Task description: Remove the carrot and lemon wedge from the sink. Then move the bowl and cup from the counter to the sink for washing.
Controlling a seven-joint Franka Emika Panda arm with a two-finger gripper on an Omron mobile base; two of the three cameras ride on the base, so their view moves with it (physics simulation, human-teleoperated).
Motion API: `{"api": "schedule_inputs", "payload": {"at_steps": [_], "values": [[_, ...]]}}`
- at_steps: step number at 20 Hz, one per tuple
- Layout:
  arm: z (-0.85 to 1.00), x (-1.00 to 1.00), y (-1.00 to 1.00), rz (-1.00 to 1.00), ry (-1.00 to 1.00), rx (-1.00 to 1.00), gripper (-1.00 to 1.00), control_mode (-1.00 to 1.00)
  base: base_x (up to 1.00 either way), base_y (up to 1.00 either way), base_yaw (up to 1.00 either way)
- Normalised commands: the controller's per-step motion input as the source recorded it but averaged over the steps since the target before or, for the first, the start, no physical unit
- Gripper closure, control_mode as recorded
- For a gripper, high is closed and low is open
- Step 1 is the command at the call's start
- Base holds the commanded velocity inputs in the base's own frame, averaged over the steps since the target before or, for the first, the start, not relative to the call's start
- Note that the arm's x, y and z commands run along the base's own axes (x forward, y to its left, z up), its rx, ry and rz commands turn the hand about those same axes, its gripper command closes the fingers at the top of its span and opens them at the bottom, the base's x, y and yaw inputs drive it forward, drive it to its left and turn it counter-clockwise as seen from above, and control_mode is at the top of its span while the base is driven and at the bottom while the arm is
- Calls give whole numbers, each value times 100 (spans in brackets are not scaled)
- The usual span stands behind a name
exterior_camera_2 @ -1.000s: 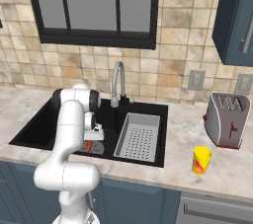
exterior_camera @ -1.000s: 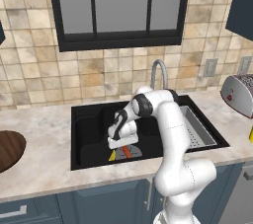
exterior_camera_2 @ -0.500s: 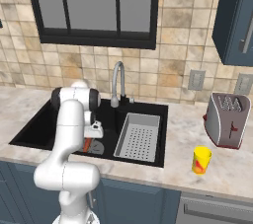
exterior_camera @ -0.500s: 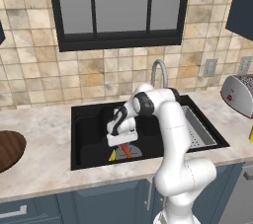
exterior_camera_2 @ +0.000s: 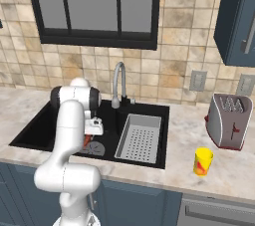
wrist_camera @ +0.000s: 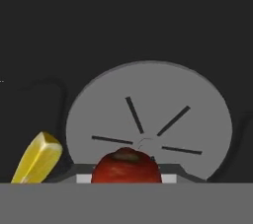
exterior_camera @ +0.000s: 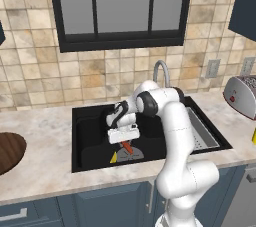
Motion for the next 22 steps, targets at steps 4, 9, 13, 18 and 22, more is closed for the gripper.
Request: {"api": "schedule_inputs", "payload": {"at_steps": [4, 9, 13, 18, 22], "values": [[35, -4, 0, 0, 13, 0, 100, -100, 0, 0, 0], [31, -9, 0, 0, 14, 0, 100, -100, 0, 0, 0], [34, -16, 0, 0, 7, 0, 100, -100, 0, 0, 0], [30, -30, 9, 0, -1, -2, 100, -100, 0, 0, 0], [30, -29, 9, 0, -8, -6, 100, -100, 0, 0, 0]]}}
